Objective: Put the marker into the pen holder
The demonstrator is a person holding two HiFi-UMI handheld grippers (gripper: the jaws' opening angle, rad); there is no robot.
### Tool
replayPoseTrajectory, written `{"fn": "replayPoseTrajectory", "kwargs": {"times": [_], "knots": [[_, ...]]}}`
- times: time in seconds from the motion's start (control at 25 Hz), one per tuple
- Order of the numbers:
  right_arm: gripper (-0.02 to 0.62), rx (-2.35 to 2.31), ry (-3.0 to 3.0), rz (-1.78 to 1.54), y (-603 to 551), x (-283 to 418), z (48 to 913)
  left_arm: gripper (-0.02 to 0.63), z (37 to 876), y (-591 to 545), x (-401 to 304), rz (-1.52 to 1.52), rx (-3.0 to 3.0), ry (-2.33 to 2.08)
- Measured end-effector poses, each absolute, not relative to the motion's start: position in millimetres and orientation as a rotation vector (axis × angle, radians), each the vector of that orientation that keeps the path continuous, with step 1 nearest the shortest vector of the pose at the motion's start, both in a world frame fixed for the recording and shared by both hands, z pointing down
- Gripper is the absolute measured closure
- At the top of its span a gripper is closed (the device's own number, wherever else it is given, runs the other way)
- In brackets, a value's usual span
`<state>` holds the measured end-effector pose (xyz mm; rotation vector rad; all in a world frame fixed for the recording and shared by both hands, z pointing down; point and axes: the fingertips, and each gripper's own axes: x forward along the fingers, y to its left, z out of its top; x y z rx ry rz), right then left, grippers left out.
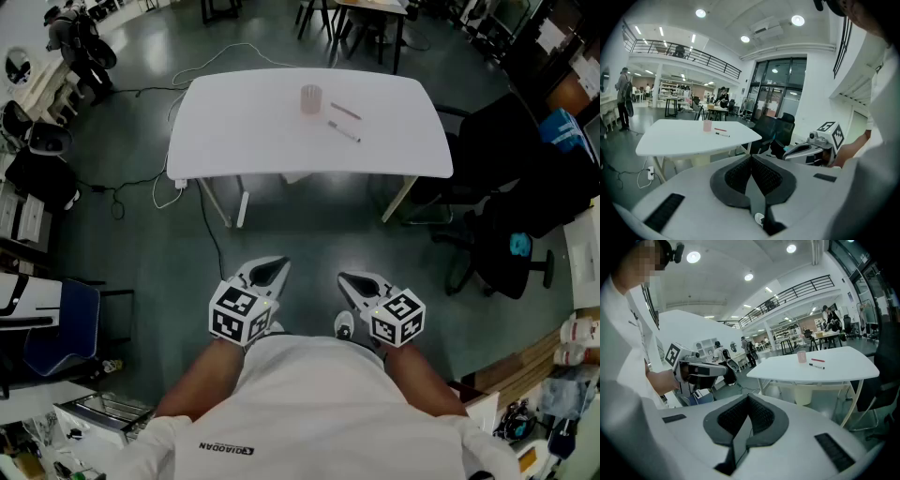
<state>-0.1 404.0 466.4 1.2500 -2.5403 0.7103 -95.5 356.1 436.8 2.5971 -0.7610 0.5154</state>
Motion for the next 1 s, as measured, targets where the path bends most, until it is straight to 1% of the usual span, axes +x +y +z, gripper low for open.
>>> {"fn": "replayPoseTrajectory", "kwargs": {"times": [0.6, 1.0], "knots": [[0.577, 1.256, -2.556, 0.713, 407, -14, 462, 0.577, 435, 362, -107, 0.491, 2.595, -0.76], [0.577, 1.333, -2.564, 0.736, 403, -44, 461, 0.577, 438, 360, -139, 0.498, 2.607, -0.727]]}}
